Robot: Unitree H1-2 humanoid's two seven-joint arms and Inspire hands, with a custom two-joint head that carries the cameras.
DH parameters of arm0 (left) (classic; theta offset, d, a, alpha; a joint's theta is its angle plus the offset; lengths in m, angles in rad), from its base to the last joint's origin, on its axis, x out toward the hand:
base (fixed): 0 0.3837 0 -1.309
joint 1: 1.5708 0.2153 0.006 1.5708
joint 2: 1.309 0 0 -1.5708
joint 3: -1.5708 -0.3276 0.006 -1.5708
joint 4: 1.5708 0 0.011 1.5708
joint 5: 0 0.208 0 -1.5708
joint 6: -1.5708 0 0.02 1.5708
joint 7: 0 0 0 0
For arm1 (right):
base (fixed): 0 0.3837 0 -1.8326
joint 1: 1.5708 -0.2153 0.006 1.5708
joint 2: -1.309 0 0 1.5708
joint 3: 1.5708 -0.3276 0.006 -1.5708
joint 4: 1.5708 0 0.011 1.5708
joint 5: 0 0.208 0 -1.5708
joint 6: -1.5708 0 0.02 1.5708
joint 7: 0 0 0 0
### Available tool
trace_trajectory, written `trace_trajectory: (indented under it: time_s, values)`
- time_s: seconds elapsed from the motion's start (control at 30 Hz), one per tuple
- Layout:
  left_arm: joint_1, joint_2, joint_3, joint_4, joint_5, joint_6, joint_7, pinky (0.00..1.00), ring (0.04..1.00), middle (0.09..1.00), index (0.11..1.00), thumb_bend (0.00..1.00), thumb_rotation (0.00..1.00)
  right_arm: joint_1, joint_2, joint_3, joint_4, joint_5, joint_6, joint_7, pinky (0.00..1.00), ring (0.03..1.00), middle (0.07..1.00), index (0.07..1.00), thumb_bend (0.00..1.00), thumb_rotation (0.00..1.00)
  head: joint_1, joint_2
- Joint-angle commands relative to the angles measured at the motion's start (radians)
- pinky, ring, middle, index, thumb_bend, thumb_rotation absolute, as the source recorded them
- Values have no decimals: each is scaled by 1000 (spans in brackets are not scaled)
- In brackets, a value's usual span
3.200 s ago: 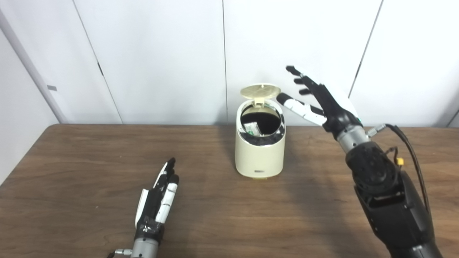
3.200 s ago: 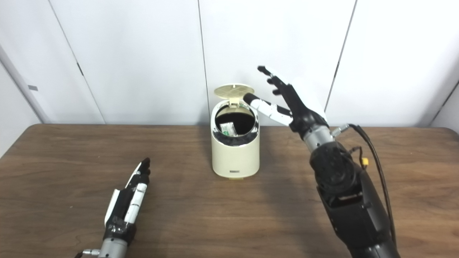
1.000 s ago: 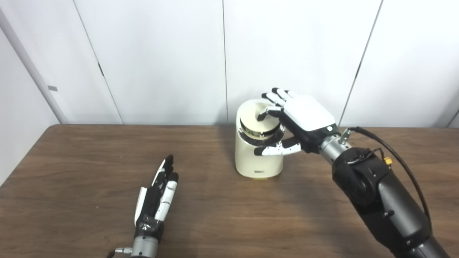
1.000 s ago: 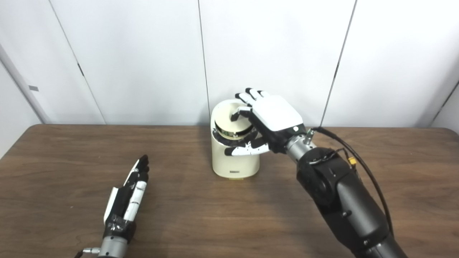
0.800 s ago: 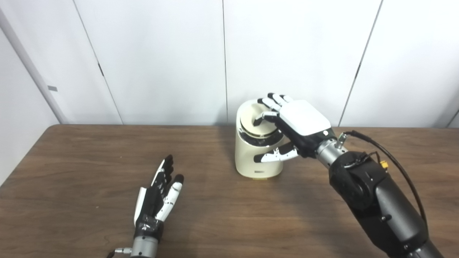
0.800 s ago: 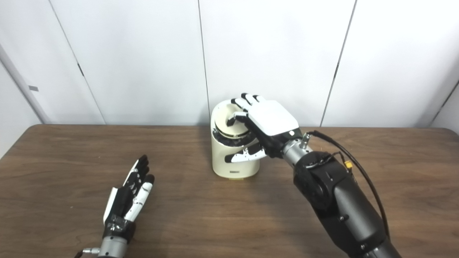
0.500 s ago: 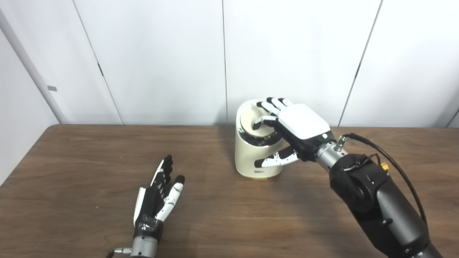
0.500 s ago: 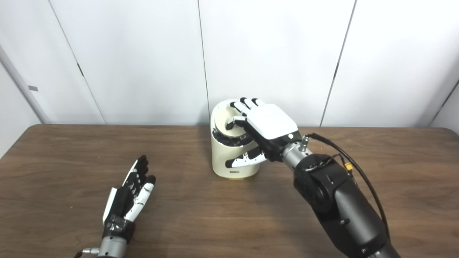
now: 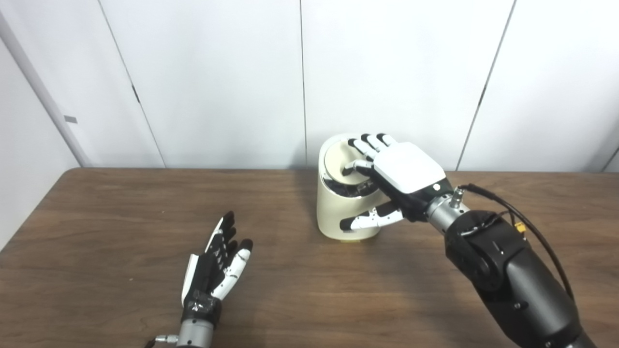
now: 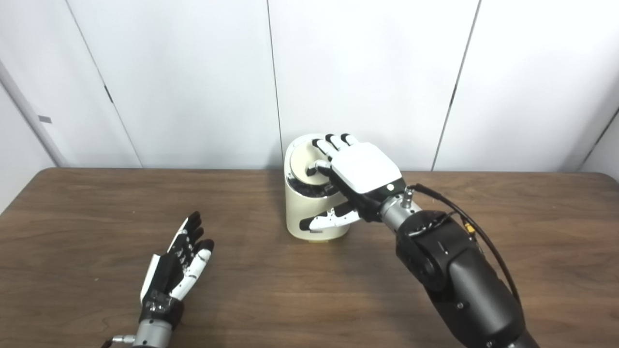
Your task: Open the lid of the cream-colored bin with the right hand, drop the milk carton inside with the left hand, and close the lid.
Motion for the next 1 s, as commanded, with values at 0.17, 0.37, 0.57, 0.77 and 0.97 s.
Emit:
trace_trajectory:
  time_s: [0.17, 0.37, 0.57, 0.77, 0.97]
  values:
    - [16, 4, -3, 11, 6, -18, 1, 1000, 988, 981, 1000, 473, 545, -11, 2, 1, -24, -38, 33, 118, 1000, 1000, 1000, 796, 730, 961, 5, -2]
    - [18, 2, -2, 6, 2, -14, 1, 1000, 986, 981, 1000, 450, 531, -2, 7, -2, -22, -31, 38, 141, 1000, 1000, 1000, 782, 755, 975, 6, 0]
    - [19, 1, -4, 3, 7, -14, 3, 1000, 987, 978, 1000, 456, 537, 5, -4, -20, -48, 7, 31, 129, 1000, 1000, 1000, 800, 744, 996, 12, 0]
    - [17, 3, -6, 4, 20, -16, 8, 1000, 993, 979, 1000, 453, 540, 14, -16, -79, -124, 17, 38, 94, 1000, 1000, 1000, 883, 705, 996, 11, 0]
    - [11, -5, -1, -3, -10, -5, 1, 1000, 991, 976, 1000, 460, 527, 26, 4, -159, -195, 16, 95, 117, 1000, 1000, 1000, 967, 672, 996, 20, -1]
